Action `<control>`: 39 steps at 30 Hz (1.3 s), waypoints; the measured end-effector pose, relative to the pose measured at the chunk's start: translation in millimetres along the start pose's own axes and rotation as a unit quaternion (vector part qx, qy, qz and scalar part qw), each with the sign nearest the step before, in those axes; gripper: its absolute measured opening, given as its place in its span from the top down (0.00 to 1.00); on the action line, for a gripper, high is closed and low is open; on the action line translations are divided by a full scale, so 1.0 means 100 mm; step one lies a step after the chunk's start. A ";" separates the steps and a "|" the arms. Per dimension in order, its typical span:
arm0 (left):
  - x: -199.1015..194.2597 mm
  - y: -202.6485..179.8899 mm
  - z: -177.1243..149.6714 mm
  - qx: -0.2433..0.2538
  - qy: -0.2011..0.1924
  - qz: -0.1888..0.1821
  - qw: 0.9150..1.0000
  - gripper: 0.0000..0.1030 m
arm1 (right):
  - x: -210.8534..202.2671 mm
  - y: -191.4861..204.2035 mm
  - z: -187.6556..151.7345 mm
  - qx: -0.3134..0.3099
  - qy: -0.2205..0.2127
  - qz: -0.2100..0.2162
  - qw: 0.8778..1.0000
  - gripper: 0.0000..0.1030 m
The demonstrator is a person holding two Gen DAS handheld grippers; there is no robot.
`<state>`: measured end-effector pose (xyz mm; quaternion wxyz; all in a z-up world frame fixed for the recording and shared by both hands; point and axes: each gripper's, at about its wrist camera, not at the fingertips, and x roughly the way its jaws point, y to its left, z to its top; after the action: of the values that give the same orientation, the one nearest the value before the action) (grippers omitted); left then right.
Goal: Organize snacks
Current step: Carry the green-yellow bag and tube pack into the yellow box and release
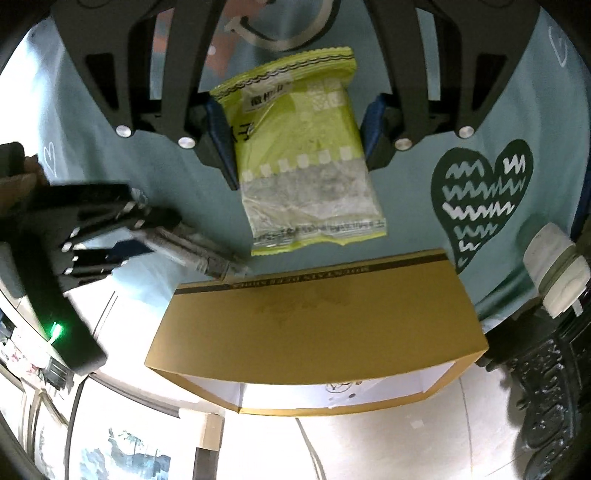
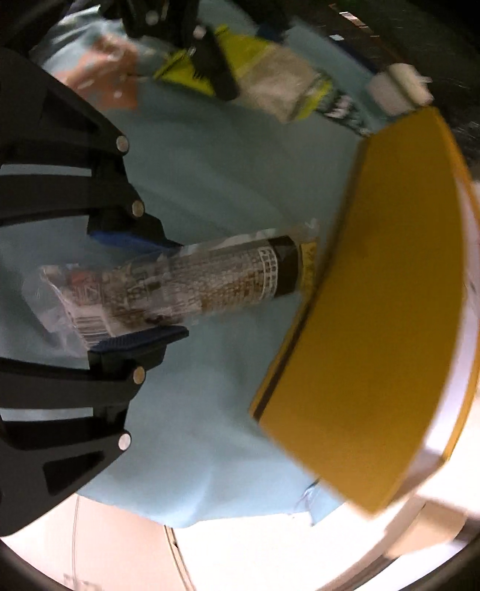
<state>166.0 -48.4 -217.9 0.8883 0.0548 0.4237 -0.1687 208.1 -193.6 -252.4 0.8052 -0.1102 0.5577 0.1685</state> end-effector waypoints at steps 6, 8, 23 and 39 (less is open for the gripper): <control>-0.28 0.13 0.09 -0.021 -0.030 -0.011 0.999 0.42 | -0.34 -0.20 -0.08 0.125 -0.032 0.133 0.983 0.74; -0.38 0.15 0.10 -0.029 -0.040 -0.015 0.999 0.42 | -0.45 -0.27 -0.15 0.156 -0.041 0.158 0.974 0.74; -1.01 -0.02 0.71 0.011 -0.126 -0.014 0.992 0.42 | -1.70 -0.33 0.15 0.124 -0.161 0.133 0.970 0.73; -0.74 0.36 2.37 0.021 -0.164 0.066 0.984 0.43 | -2.10 -0.74 1.64 0.098 -0.209 0.050 0.972 0.72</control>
<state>309.3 -53.3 -11.7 0.9534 0.0730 0.2644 -0.1258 311.6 -233.1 1.3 0.9013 0.0351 0.3958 0.1726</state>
